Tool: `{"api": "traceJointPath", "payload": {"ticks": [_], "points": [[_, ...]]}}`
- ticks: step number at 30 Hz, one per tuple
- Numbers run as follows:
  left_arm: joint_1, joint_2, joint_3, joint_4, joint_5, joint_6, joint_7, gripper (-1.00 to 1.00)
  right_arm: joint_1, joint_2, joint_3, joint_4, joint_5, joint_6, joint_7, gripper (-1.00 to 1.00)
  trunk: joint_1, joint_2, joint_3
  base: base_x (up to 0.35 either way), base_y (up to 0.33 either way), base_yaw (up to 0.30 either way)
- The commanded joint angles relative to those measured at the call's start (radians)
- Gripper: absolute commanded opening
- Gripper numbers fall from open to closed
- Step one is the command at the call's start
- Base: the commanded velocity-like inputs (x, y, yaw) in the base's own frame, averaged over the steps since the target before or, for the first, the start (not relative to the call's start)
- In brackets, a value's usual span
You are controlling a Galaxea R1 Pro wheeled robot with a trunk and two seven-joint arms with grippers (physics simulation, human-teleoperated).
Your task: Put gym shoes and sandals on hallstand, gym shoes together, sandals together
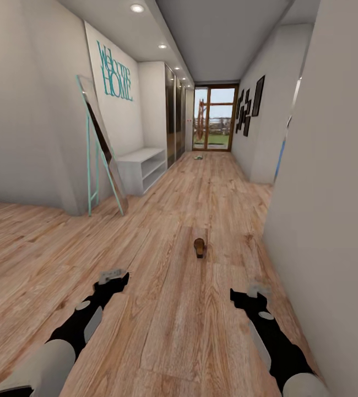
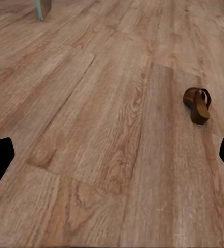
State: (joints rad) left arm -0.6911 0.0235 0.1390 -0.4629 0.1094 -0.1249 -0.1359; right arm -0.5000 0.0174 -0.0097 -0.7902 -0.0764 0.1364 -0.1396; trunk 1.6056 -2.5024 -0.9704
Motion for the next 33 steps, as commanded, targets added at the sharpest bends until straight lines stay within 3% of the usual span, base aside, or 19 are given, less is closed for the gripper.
{"api": "traceJointPath", "payload": {"ticks": [1,6,11,19,33], "points": [[-0.001,-0.001,0.004,0.001,0.01,-0.001,0.007,1.0,0.0,0.0,0.0,-0.042,-0.008,0.03,-0.002,1.0,0.0,0.0,-0.001,0.0,0.0,0.0],[-0.001,-0.002,0.004,0.002,0.01,-0.003,0.046,1.0,0.0,0.0,0.002,-0.231,-0.009,0.171,-0.002,1.0,0.0,0.0,-0.001,0.0,0.0,0.0],[0.0,-0.004,0.004,0.003,0.011,-0.053,0.178,1.0,0.0,0.001,0.002,-0.362,-0.008,0.349,-0.003,1.0,0.0,0.0,-0.001,0.0,0.0,0.0],[0.002,-0.007,-0.01,0.003,0.012,-0.086,0.199,1.0,0.0,0.001,0.001,-0.374,-0.007,0.366,-0.003,1.0,0.0,0.0,-0.001,0.032,-0.003,0.0],[0.002,-0.007,-0.026,0.003,0.012,-0.087,0.2,1.0,0.0,0.001,0.0,-0.374,-0.005,0.366,-0.005,1.0,0.0,0.0,-0.001,0.318,-0.112,0.0]]}}
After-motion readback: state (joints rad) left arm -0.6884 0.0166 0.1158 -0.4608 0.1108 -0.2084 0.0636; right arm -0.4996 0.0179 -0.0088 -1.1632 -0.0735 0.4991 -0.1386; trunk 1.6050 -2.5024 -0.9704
